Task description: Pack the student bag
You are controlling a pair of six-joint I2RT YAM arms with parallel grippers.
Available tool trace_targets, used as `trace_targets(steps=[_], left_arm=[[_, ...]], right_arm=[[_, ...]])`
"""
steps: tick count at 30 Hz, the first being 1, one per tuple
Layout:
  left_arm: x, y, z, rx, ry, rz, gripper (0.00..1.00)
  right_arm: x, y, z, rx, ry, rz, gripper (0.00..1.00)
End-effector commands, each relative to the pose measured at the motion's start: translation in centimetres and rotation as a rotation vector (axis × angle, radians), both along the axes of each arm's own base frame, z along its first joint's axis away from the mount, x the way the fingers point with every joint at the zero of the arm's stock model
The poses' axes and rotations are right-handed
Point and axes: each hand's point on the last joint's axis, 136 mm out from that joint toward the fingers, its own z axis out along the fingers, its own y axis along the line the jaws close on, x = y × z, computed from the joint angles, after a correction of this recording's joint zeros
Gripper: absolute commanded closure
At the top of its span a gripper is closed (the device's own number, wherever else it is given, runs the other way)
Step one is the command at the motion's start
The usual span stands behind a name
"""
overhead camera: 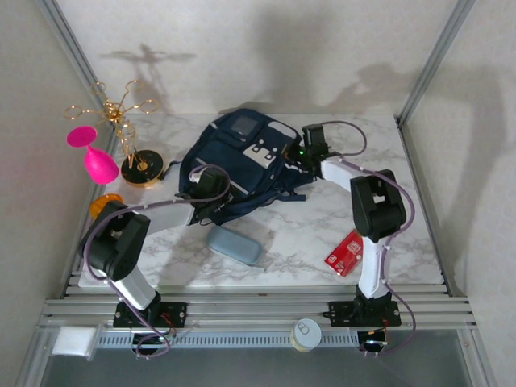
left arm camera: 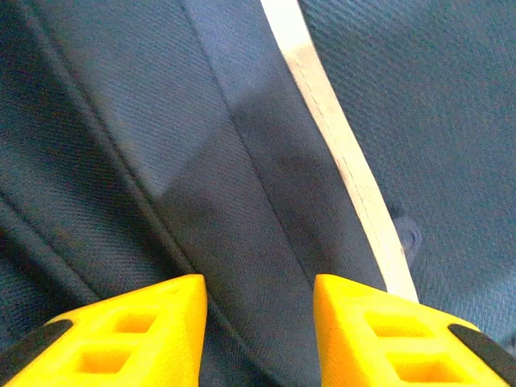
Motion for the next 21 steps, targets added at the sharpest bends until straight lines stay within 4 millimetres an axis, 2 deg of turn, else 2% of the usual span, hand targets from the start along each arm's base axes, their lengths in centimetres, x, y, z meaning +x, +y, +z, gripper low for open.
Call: trace_targets(steps=[1,8,11,13,15,18,21], left_arm=[[3.5,0.7,-0.6,0.027,-0.046,0.022,0.62],[10.2,0.2,1.4,0.043,-0.134,-0.037,0.60],[11.3,-0.1,3.5,0.002,-0.176,-0.089,0.58],[11.0,-0.7,5.7,-0.026,-0.214,-0.136,0.55],[9.7,-1.5,7.2,-0.046,-0.216,-0.182,0.51],[6.5,-2.0,8.5,0.004,-0.213,-0.203,0.50],[2.9,-4.3,10.5,0.053,-0.265,-0.278,0.50]], right_arm=[[-1.8,-1.0,4.2,0.071,-0.075,0.009,1.00],[-7.2,-2.0,6.8,0.204,-0.110,-0.013,1.00],[-7.9,-2.8,7.4,0.205,-0.132,-0.059,1.00],[-8.1,-2.9,6.6,0.220,-0.106,-0.072,1.00],[-8.7,-2.8,6.1,0.245,-0.086,-0.092,1.00],[-9.6,-3.0,6.4,0.280,-0.114,-0.154,1.00],[-9.8,-2.9,6.6,0.304,-0.105,-0.167,1.00]])
